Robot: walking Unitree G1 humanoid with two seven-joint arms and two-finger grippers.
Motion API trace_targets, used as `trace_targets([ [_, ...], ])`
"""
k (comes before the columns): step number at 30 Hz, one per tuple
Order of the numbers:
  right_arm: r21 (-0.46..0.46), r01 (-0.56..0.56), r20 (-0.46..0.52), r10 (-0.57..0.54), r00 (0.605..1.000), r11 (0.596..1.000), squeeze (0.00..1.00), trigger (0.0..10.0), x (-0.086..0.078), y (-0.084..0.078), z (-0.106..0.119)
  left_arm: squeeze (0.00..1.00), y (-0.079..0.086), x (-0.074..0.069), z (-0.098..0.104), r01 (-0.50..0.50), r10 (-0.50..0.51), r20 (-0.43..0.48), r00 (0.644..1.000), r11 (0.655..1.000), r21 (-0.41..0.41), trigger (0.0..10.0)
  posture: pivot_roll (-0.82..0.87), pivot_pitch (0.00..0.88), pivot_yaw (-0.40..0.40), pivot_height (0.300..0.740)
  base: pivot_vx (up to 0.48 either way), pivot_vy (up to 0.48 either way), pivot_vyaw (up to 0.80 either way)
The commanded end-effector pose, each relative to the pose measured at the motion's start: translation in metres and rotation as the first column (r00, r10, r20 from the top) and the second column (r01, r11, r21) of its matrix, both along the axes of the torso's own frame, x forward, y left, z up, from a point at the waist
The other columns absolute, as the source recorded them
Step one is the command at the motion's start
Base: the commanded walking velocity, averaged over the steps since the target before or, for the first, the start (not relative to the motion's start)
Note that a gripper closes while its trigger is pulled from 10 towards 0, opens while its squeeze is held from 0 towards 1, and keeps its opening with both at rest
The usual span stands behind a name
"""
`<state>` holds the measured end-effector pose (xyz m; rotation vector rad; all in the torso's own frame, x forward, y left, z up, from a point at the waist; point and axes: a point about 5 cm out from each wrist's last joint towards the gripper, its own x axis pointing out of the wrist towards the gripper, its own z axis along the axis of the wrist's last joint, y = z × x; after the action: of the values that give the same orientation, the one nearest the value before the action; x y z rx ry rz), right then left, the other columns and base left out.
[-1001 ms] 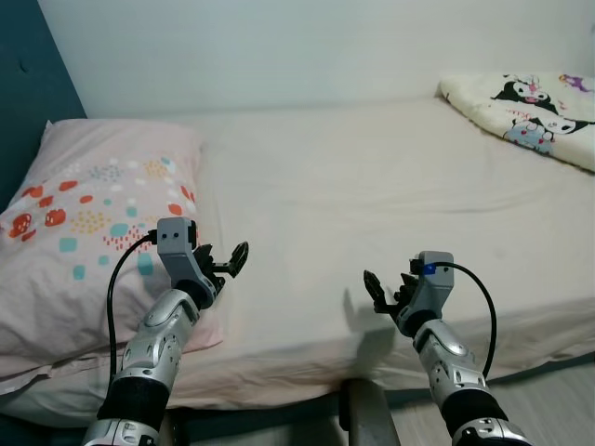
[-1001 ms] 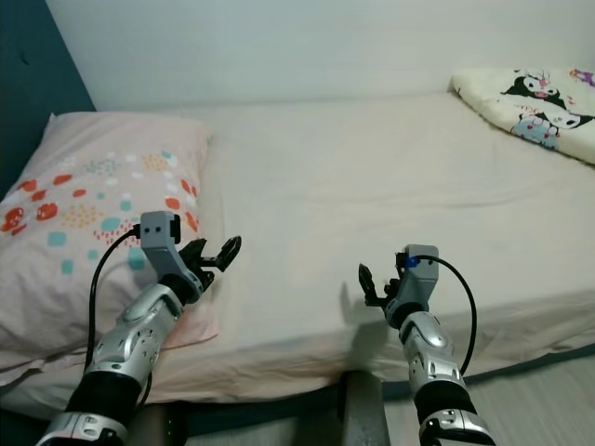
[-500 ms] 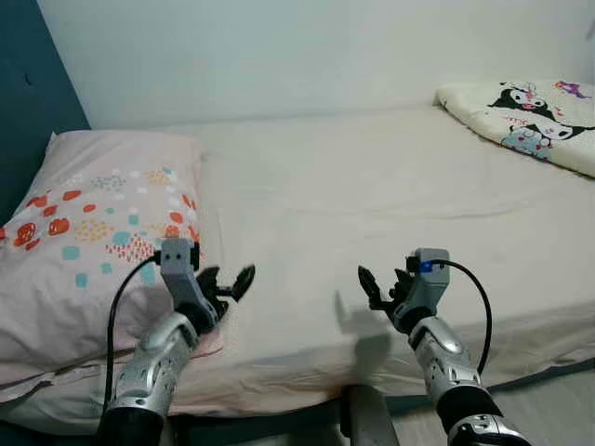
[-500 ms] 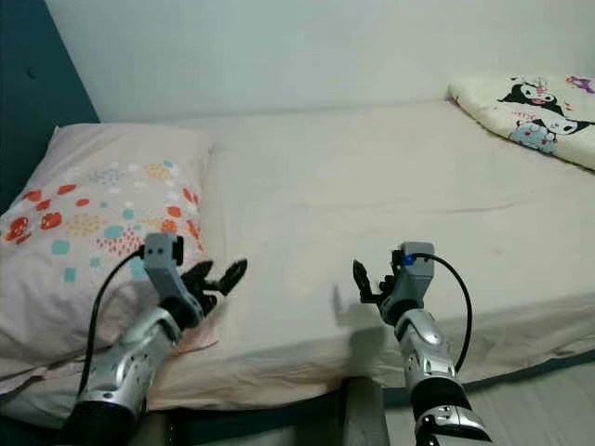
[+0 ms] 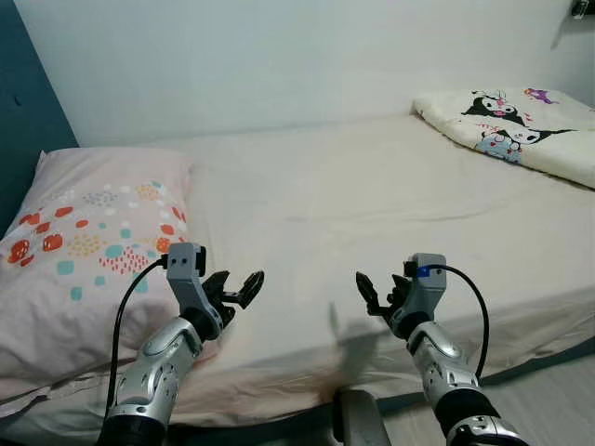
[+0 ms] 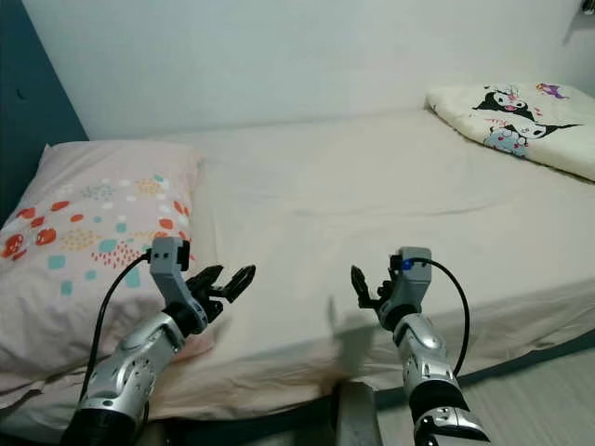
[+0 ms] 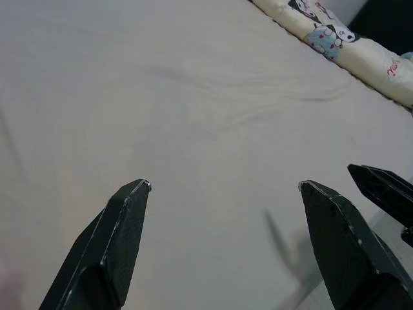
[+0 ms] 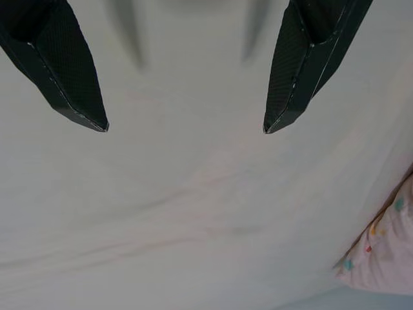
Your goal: Clean up the room
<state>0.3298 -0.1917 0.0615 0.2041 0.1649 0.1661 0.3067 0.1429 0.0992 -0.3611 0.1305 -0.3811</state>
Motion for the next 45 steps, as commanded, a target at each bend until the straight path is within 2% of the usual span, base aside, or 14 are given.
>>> trace_targets([
  [1,0.001,-0.018,-0.008,0.018,1.000,1.000,0.00,10.0,-0.001,0.005,-0.004,0.00,0.006,-0.002,-0.003,-0.016,0.016,-0.020,1.000,1.000,-0.006,10.0,-0.06,0.008,-0.018,0.550,0.000,0.000,0.00],
  [4,0.002,-0.022,-0.014,0.022,1.000,1.000,0.00,10.0,-0.003,0.007,-0.006,0.00,0.005,-0.003,-0.006,0.005,-0.003,-0.025,1.000,0.998,0.058,10.0,-0.06,0.008,-0.019,0.565,0.000,0.000,0.00],
  [5,0.000,-0.027,-0.019,0.027,0.999,1.000,0.00,10.0,-0.003,0.008,-0.007,0.00,0.005,-0.003,-0.005,0.001,-0.001,-0.028,1.000,1.000,0.008,10.0,-0.06,0.004,-0.019,0.575,-0.480,0.000,0.00],
  [8,0.000,-0.028,-0.021,0.028,0.999,1.000,0.00,10.0,-0.003,0.008,-0.007,0.00,0.005,-0.003,-0.005,-0.001,0.001,-0.030,1.000,1.000,-0.017,10.0,-0.06,0.004,-0.019,0.585,-0.480,0.000,0.00],
  [26,-0.011,-0.053,-0.061,0.052,0.997,0.999,0.00,10.0,-0.007,0.012,-0.016,0.00,0.005,-0.005,-0.009,-0.007,0.007,-0.036,0.999,1.000,0.004,10.0,-0.06,0.000,-0.028,0.645,0.000,0.000,0.00],
  [41,-0.011,-0.050,-0.076,0.049,0.996,0.999,0.00,10.0,-0.010,0.011,-0.020,0.00,0.009,-0.012,-0.025,-0.009,0.011,-0.090,0.996,1.000,0.027,10.0,-0.06,0.005,-0.030,0.695,-0.464,0.000,0.00],
  [45,-0.013,-0.047,-0.079,0.046,0.996,0.999,0.00,10.0,-0.010,0.011,-0.021,0.00,0.010,-0.012,-0.027,-0.014,0.017,-0.092,0.996,0.999,0.030,10.0,-0.06,0.006,-0.030,0.710,0.000,0.000,0.00],
])
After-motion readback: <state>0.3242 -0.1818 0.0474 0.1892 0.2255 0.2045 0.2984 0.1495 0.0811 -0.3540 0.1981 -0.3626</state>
